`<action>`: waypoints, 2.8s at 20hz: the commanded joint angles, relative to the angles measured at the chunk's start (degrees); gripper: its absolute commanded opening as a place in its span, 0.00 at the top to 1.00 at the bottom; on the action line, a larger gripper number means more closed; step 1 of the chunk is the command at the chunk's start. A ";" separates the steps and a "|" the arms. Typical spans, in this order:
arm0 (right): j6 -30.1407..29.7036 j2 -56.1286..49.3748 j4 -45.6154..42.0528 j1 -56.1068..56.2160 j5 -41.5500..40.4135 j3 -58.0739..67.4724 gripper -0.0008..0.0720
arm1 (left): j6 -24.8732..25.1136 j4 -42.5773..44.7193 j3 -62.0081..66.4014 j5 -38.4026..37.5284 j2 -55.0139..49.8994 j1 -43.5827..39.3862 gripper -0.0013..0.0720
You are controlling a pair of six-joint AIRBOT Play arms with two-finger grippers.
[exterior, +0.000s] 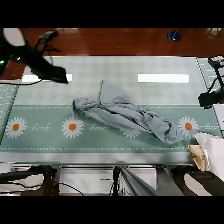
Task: Fold the shirts.
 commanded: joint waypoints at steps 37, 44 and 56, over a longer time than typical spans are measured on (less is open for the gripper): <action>-14.34 -1.05 43.71 -22.77 1.20 -17.90 0.15 | 31.50 -30.42 -32.52 12.11 -7.02 6.80 0.95; -14.75 -1.05 49.31 -22.60 -5.44 -26.69 0.15 | 31.45 -30.45 -32.52 10.60 -7.02 6.78 0.95; -12.44 -1.03 54.07 -22.62 -15.47 -33.81 0.95 | 31.30 -34.58 -30.93 8.92 -6.10 6.80 0.95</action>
